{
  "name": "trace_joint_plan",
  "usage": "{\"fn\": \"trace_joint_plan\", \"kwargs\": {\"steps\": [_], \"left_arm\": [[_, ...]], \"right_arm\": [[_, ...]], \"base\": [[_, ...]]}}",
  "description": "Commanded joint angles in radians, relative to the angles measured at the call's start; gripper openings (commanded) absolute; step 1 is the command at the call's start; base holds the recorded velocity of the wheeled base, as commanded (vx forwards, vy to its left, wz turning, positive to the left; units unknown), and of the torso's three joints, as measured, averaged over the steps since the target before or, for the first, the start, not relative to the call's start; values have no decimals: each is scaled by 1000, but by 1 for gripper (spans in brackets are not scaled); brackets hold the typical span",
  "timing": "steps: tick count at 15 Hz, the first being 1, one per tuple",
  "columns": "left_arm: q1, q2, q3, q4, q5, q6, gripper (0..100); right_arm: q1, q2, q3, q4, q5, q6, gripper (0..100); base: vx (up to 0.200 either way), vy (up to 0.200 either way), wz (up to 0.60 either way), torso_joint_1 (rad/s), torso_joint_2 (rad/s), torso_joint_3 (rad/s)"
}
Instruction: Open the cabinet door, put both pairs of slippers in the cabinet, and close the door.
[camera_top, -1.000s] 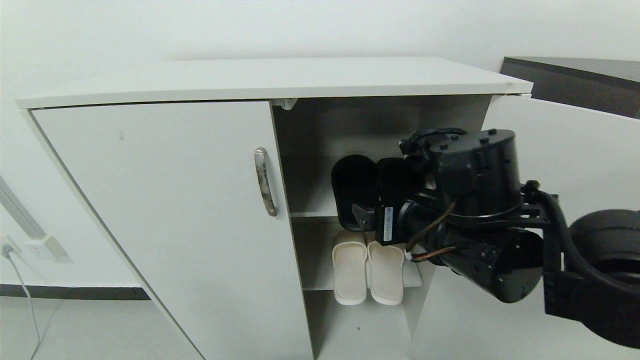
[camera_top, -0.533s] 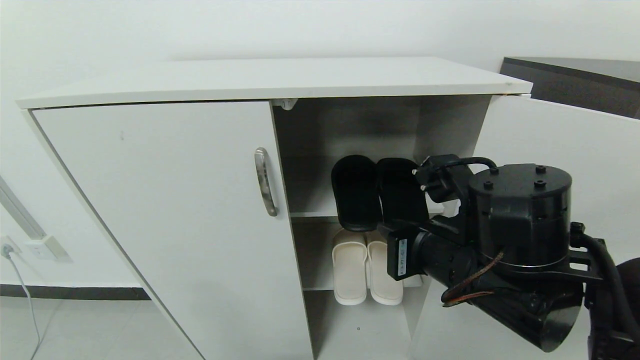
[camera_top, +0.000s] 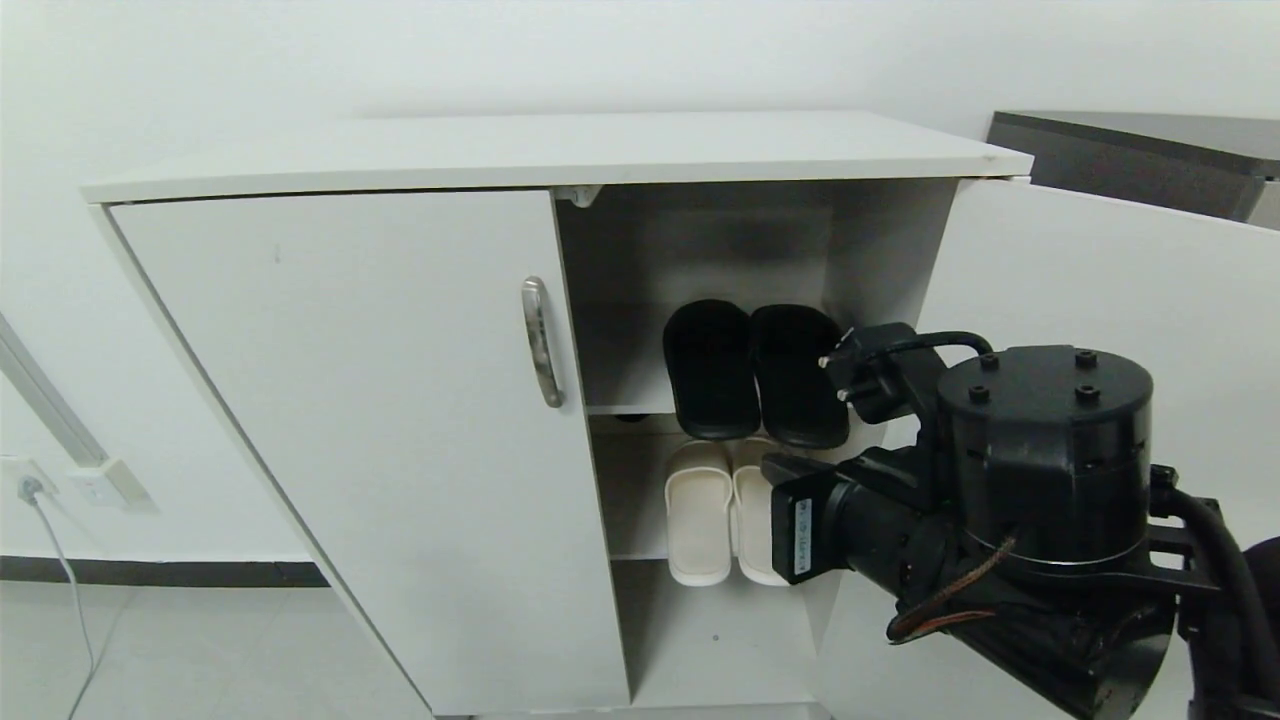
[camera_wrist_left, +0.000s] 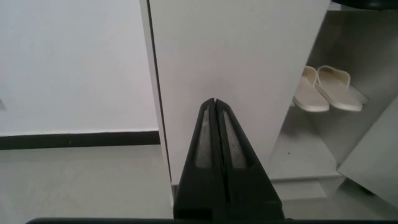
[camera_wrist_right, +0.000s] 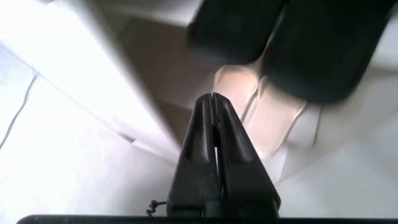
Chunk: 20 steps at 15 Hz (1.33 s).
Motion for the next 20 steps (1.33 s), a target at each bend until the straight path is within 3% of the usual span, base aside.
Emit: {"fn": "trace_joint_plan", "kwargs": {"steps": [1,16,20], "left_arm": [[0,1,0,0,0,-1,0],[0,1,0,0,2,-2,0],[0,1,0,0,2,-1,0]], "right_arm": [[3,2,1,0,0,0,0],[-5,34,37,-14,-2,2,0],[-52,81,58,-129,7,2,0]], "base": [[-200,0,0,-2,-2,12],[-200,0,0,1,5,2],[0,0,0,0,0,0]]}}
